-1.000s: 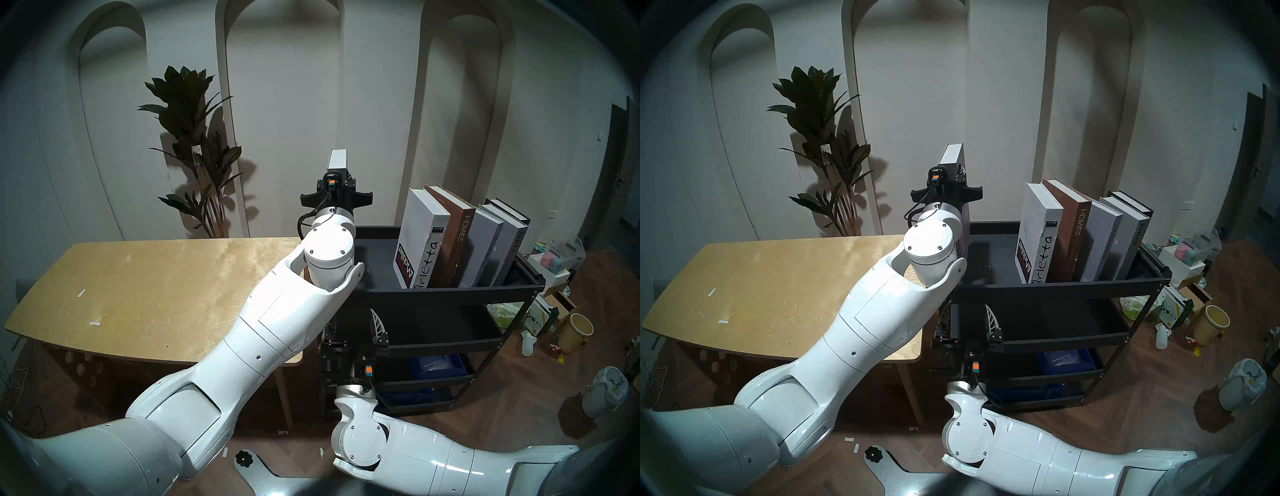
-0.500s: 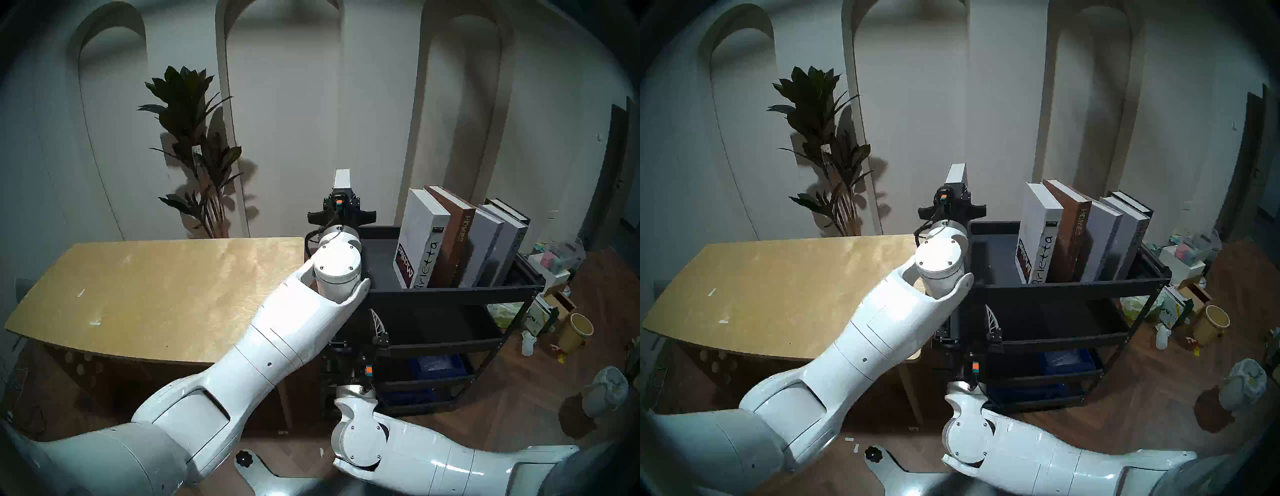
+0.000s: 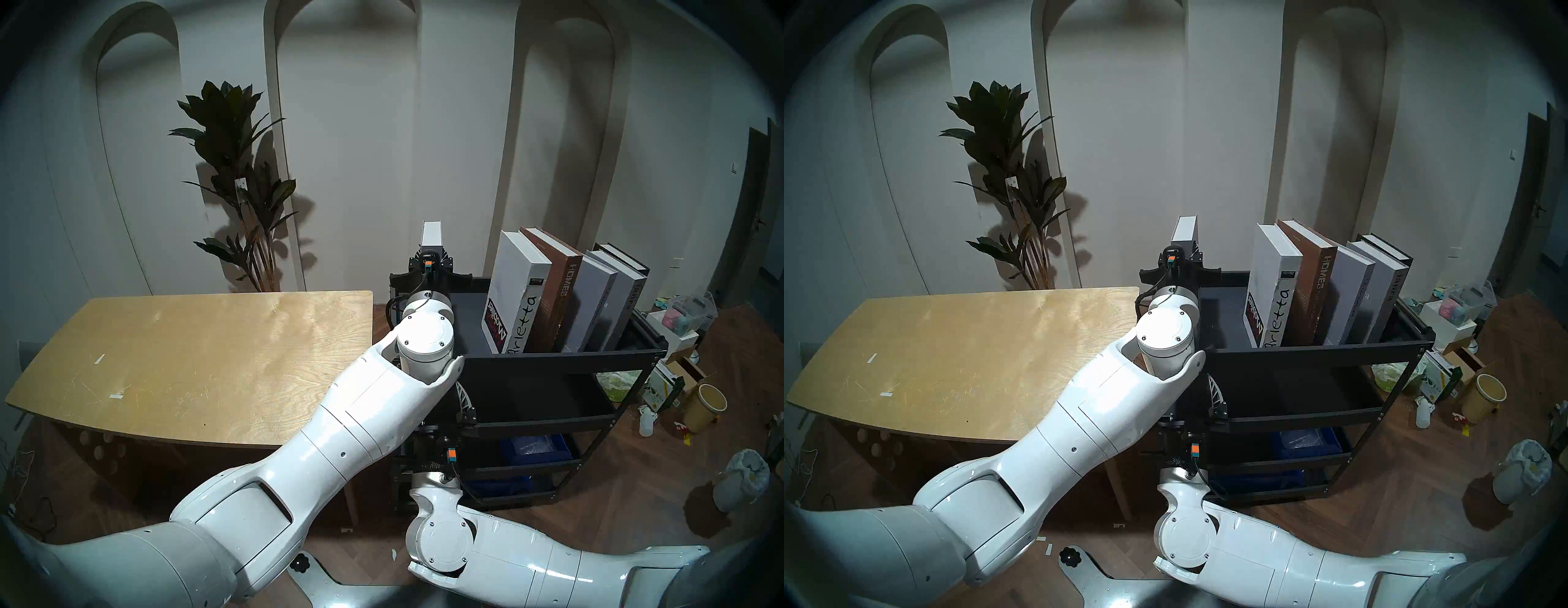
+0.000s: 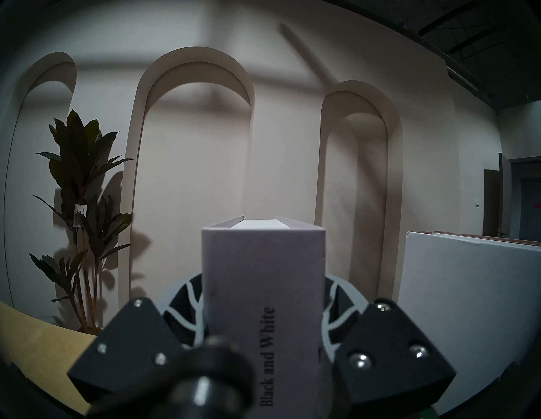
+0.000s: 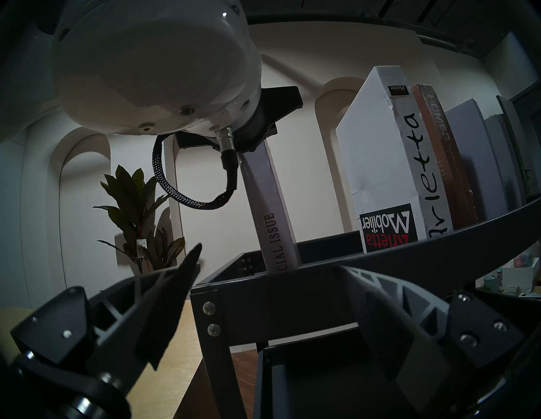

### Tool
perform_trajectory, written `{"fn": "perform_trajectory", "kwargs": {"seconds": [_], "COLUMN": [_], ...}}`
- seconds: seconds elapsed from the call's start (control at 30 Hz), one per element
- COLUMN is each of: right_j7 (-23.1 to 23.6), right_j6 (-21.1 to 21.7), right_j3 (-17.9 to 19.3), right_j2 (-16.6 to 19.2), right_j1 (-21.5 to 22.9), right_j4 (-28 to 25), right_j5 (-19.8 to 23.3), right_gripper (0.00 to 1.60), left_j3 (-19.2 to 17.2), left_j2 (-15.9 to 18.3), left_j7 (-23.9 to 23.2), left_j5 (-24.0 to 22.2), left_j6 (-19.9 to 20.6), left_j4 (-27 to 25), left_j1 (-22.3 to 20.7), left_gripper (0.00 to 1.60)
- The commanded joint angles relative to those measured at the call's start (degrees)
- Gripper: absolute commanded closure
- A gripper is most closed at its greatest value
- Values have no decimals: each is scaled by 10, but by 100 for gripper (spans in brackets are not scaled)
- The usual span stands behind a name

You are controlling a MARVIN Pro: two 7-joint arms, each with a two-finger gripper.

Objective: Move the books from the display table onto the shelf, standing them upright with spines facing out and tallest at one end

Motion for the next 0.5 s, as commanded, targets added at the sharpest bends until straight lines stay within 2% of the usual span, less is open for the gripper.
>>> {"fn": "perform_trajectory", "kwargs": {"seconds": [0.0, 0.13, 0.37, 0.47], "right_j7": [-2, -2, -2, -2], "right_j6": [-2, -2, -1, -1], "right_j3": [1, 1, 1, 1], "right_j2": [-2, -2, -2, -2], "right_j1": [1, 1, 0, 0], "right_j4": [-9, -9, -9, -9], "right_j5": [-3, -3, -3, -3], "right_gripper": [0, 0, 0, 0], "left_j3": [-3, 0, 7, 11], "left_j2": [-4, -1, -1, -2], "left_j7": [-6, -10, -14, -14], "left_j5": [2, 3, 7, 8], "left_j6": [-13, -14, -16, -17], "left_j4": [-19, -25, -30, -30], "left_j1": [-12, -7, 1, 4], "left_gripper": [117, 102, 105, 102]}}
